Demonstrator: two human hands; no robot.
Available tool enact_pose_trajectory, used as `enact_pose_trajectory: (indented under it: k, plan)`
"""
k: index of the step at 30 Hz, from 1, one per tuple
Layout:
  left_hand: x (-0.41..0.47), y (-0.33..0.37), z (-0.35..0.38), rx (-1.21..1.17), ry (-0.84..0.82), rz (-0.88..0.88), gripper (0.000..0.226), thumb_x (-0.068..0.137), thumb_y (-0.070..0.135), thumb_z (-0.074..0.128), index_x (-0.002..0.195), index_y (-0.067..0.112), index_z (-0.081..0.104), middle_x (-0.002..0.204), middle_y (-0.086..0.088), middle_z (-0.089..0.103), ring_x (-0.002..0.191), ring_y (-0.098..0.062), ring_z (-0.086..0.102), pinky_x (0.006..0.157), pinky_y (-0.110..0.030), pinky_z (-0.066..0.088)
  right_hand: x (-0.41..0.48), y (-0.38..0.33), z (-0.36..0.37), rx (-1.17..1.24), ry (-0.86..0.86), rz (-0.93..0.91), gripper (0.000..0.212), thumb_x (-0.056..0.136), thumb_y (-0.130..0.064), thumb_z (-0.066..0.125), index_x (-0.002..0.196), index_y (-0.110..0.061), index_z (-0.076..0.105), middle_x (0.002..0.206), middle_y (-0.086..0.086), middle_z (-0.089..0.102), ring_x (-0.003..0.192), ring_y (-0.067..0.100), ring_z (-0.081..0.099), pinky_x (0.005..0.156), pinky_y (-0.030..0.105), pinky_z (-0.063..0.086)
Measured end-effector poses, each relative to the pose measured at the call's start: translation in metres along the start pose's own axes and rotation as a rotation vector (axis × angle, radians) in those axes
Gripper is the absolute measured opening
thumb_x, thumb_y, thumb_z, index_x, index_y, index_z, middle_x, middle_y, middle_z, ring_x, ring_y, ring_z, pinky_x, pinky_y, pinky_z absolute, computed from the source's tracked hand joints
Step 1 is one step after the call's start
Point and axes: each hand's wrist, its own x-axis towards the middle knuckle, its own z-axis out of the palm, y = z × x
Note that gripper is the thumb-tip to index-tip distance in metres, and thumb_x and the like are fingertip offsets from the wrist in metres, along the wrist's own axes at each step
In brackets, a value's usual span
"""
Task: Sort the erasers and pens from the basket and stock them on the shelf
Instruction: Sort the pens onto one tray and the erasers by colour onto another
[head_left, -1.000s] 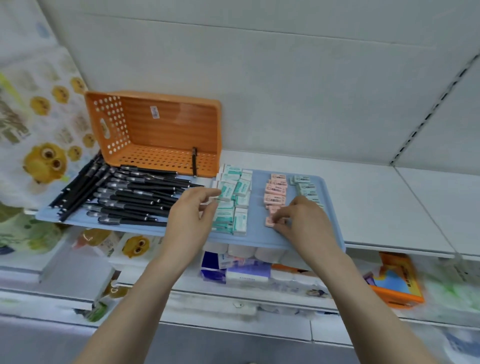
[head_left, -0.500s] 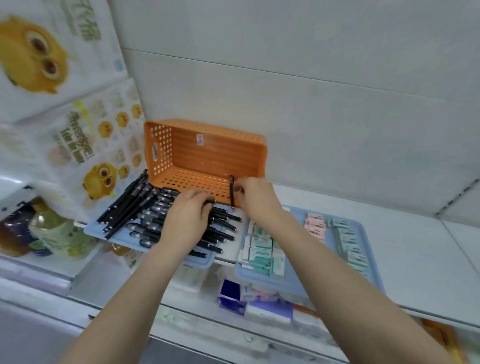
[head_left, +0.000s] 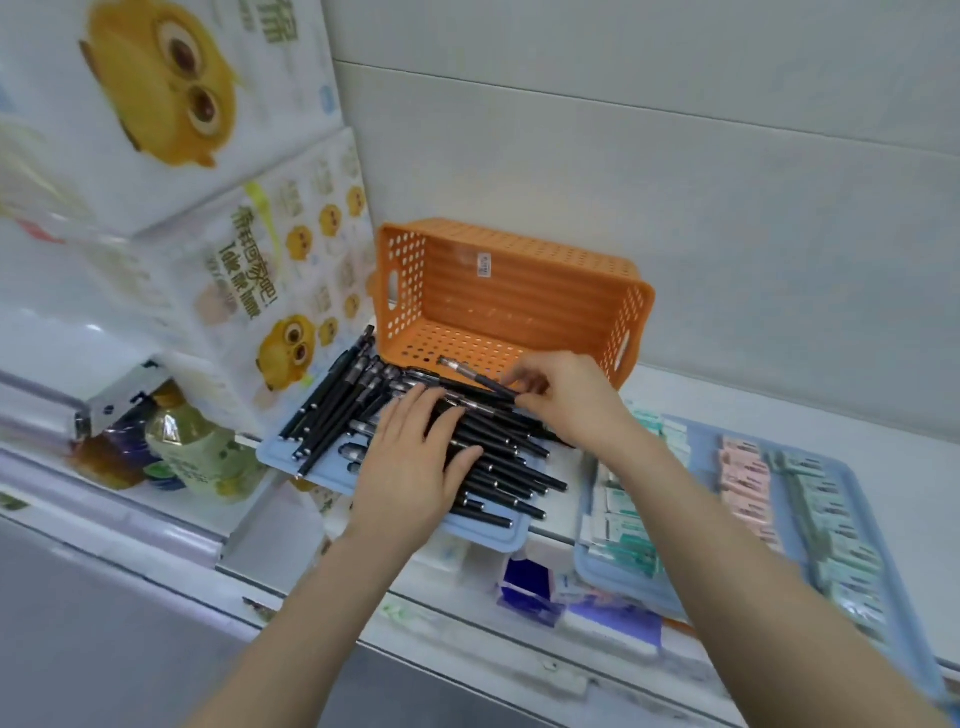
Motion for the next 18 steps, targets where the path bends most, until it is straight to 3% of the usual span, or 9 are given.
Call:
enact_pose_trajectory:
  k: [5, 11, 15, 18]
  plan:
    - [0.000, -0.009, 0.000, -0.083, 0.045, 0.015, 0.053, 0.099, 0.047, 0.042, 0.134, 0.008, 0.051, 0.144, -0.009, 0.044, 0.137, -0.027, 0.037, 0.113, -0.044, 0.032, 0.003, -0.006, 0.018, 0.000, -0.081, -0.041, 0.021, 0.088, -0.014, 0.067, 0.104, -0.025, 0.075, 0.106, -0.006, 0.072, 0.099, 0.014, 0.064, 0.093, 0.029, 0.047]
    - [0.004, -0.016, 0.003, 0.020, -0.043, 0.057, 0.062, 0.099, 0.053, 0.029, 0.138, 0.011, 0.051, 0.147, -0.007, 0.045, 0.143, -0.025, 0.030, 0.118, -0.044, 0.023, -0.002, -0.002, 0.018, 0.009, -0.067, -0.057, 0.022, 0.090, -0.013, 0.064, 0.103, -0.025, 0.076, 0.109, -0.007, 0.071, 0.101, 0.013, 0.064, 0.094, 0.031, 0.047]
    - [0.010, -0.007, -0.004, -0.020, -0.006, 0.071, 0.061, 0.100, 0.051, 0.028, 0.137, 0.010, 0.052, 0.146, -0.010, 0.046, 0.143, -0.027, 0.030, 0.118, -0.045, 0.024, -0.018, 0.000, 0.006, 0.089, 0.082, -0.020, 0.022, 0.091, -0.011, 0.062, 0.102, -0.024, 0.076, 0.107, -0.008, 0.072, 0.096, 0.005, 0.062, 0.092, 0.025, 0.048]
    - [0.022, 0.018, -0.012, -0.128, 0.074, 0.147, 0.045, 0.101, 0.036, 0.044, 0.133, 0.007, 0.055, 0.140, -0.011, 0.050, 0.139, -0.029, 0.033, 0.115, -0.044, 0.030, -0.049, 0.014, -0.014, 0.090, 0.292, 0.059, 0.024, 0.090, -0.008, 0.060, 0.100, -0.023, 0.076, 0.104, -0.008, 0.072, 0.094, 0.006, 0.063, 0.088, 0.022, 0.047]
